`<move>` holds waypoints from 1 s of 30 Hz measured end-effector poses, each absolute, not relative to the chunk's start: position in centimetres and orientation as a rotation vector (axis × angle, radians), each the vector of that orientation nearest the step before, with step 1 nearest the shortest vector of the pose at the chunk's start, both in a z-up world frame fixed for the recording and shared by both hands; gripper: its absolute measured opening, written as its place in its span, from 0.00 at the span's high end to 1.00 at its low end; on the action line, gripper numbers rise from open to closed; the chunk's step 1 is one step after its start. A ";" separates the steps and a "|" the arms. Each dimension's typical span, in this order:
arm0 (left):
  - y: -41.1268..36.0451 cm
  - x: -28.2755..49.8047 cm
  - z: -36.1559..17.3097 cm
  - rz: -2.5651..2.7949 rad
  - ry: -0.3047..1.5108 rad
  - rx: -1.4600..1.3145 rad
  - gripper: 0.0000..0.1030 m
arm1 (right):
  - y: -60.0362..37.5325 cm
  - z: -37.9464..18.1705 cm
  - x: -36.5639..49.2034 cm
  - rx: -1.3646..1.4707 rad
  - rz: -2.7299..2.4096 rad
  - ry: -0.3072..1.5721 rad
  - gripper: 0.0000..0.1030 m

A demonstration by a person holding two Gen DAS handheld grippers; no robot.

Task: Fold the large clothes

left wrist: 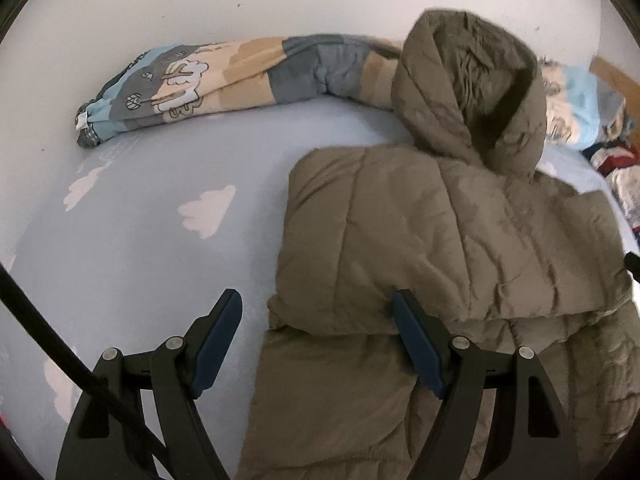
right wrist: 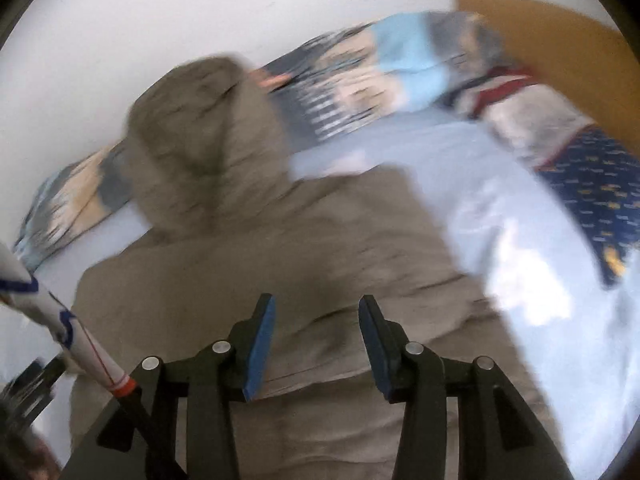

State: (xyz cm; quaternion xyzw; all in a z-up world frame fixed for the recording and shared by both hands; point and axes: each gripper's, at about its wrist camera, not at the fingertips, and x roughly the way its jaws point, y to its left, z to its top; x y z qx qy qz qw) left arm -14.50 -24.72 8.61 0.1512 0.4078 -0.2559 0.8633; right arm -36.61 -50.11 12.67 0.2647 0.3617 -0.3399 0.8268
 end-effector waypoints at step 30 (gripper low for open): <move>-12.8 -17.9 14.5 -0.501 0.969 0.024 0.21 | -51.3 14.9 -51.9 0.812 -0.725 0.789 0.38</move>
